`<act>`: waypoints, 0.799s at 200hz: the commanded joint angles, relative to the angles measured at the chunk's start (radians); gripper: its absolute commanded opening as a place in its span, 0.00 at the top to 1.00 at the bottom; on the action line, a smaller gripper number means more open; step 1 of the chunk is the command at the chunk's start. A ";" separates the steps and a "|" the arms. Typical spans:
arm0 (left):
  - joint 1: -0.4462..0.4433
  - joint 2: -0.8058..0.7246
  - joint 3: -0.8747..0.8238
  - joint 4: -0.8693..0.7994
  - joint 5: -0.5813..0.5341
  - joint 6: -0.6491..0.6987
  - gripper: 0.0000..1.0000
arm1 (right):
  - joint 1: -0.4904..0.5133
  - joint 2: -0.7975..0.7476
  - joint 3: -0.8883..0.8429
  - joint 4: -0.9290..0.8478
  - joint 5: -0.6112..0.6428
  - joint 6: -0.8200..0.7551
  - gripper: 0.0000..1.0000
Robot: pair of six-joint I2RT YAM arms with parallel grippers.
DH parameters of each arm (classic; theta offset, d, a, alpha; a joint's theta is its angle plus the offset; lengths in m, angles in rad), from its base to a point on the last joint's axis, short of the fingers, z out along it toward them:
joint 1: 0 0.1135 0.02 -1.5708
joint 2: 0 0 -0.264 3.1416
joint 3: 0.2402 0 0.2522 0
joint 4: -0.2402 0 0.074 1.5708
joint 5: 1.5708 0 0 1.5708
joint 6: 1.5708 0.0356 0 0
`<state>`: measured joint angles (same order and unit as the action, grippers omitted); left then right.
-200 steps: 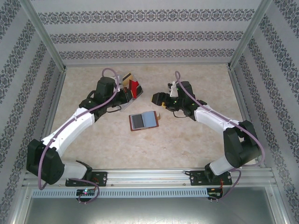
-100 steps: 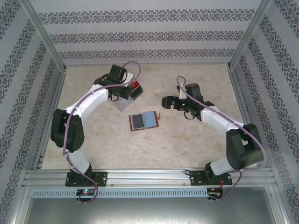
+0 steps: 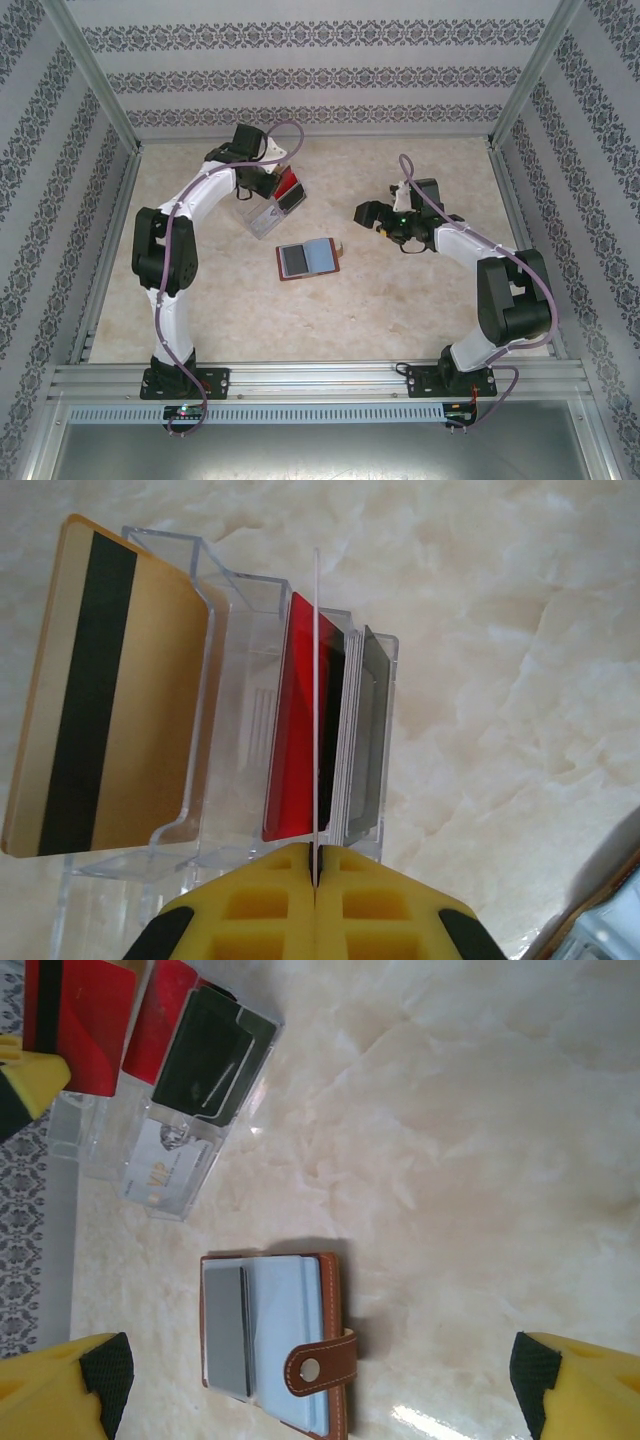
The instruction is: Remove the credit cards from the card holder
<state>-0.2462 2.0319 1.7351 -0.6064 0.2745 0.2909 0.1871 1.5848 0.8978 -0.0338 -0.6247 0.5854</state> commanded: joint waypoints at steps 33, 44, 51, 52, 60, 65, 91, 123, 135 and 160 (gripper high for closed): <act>0.008 0.055 0.102 -0.064 0.060 0.112 1.00 | -0.005 0.027 0.054 -0.007 -0.041 0.013 0.02; 0.007 0.084 0.142 -0.095 0.071 0.116 1.00 | -0.005 0.031 0.058 -0.008 -0.045 0.017 0.02; 0.006 0.102 0.164 -0.108 0.068 0.116 1.00 | -0.006 0.032 0.057 -0.008 -0.047 0.018 0.02; 0.006 0.103 0.166 -0.110 0.068 0.116 1.00 | -0.006 0.032 0.057 -0.008 -0.047 0.018 0.02; 0.007 0.116 0.179 -0.119 0.068 0.120 1.00 | -0.006 0.032 0.058 -0.011 -0.047 0.018 0.02; 0.006 0.123 0.182 -0.119 0.066 0.121 1.00 | -0.006 0.031 0.058 -0.012 -0.047 0.018 0.02; 0.005 0.143 0.199 -0.121 0.035 0.130 1.00 | -0.006 0.028 0.059 -0.020 -0.044 0.017 0.02; 0.005 0.154 0.202 -0.138 0.017 0.131 1.00 | -0.006 0.030 0.064 -0.026 -0.043 0.011 0.02; 0.003 0.156 0.195 -0.139 0.000 0.132 1.00 | -0.006 0.032 0.064 -0.027 -0.044 0.010 0.02; -0.001 0.150 0.164 -0.124 -0.026 0.130 1.00 | -0.006 0.029 0.064 -0.028 -0.044 0.008 0.02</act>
<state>-0.2420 2.1742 1.9011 -0.7002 0.2821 0.3943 0.1867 1.6058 0.9360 -0.0479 -0.6460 0.5999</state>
